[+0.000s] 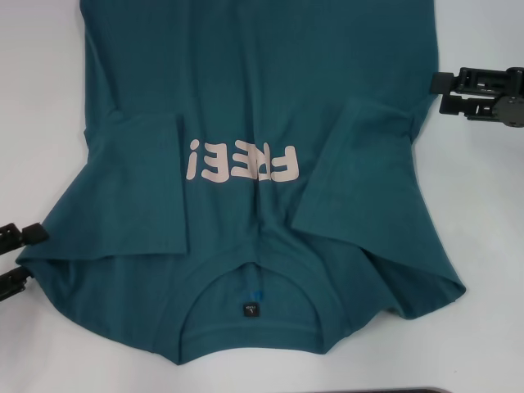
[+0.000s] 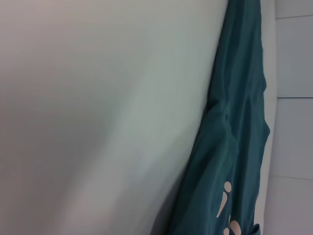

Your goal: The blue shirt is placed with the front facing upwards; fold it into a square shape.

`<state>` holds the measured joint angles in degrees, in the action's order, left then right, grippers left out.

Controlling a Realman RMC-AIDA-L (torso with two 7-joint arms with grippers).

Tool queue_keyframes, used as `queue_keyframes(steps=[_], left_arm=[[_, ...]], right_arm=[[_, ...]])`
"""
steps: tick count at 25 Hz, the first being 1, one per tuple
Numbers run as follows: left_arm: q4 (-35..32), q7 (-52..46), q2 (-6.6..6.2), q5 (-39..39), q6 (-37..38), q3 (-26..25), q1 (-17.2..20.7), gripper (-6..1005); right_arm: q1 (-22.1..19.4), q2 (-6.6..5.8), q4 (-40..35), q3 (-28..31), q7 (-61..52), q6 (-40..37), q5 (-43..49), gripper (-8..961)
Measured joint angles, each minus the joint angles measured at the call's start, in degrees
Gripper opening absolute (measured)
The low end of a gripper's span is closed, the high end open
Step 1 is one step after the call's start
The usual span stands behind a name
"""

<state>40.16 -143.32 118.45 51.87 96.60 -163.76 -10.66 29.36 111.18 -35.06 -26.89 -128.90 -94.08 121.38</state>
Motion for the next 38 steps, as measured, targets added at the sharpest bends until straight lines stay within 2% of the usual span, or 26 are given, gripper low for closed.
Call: queue_keyframes(steps=[7, 12, 17, 19, 26, 31, 35, 38], left_arm=[[0.2, -0.6, -0.35, -1.8, -0.5, 0.6, 0.5, 608], [0.2, 0.0, 0.06, -3.1, -0.3, 1.6, -0.8, 598], [4.4, 0.6, 1.74, -3.3, 0.0, 2.3, -0.7, 515], [5.4, 0.5, 1.98, -3.4, 0.2, 2.4, -0.6, 482], [5.3, 0.7, 1.8, -3.5, 0.4, 2.6, -0.4, 238], [5.3, 1.0, 1.71, -3.9, 1.3, 2.9, -0.5, 138], [5.5, 2.9, 1.35, -3.9, 4.5, 2.8, -1.0, 57], [5.5, 4.1, 1.14, -3.6, 6.3, 2.8, -1.4, 14]], right_arm=[[0.0, 0.0, 0.0, 0.0, 0.0, 0.0, 0.0, 789], [0.2, 0.0, 0.0, 0.1, 0.1, 0.0, 0.0, 789], [-0.1, 0.0, 0.0, 0.2, -0.1, 0.0, 0.0, 789], [-0.1, 0.0, 0.0, 0.2, -0.2, -0.1, 0.0, 789], [-0.2, 0.0, 0.0, 0.3, -0.3, -0.2, 0.0, 789], [-0.4, -0.05, 0.0, 0.3, -0.3, -0.7, 0.0, 789], [-0.6, -0.62, 0.0, 0.2, -0.3, -1.6, 0.2, 789], [-0.9, -1.6, 0.0, -0.3, -0.3, -3.8, 0.8, 789]])
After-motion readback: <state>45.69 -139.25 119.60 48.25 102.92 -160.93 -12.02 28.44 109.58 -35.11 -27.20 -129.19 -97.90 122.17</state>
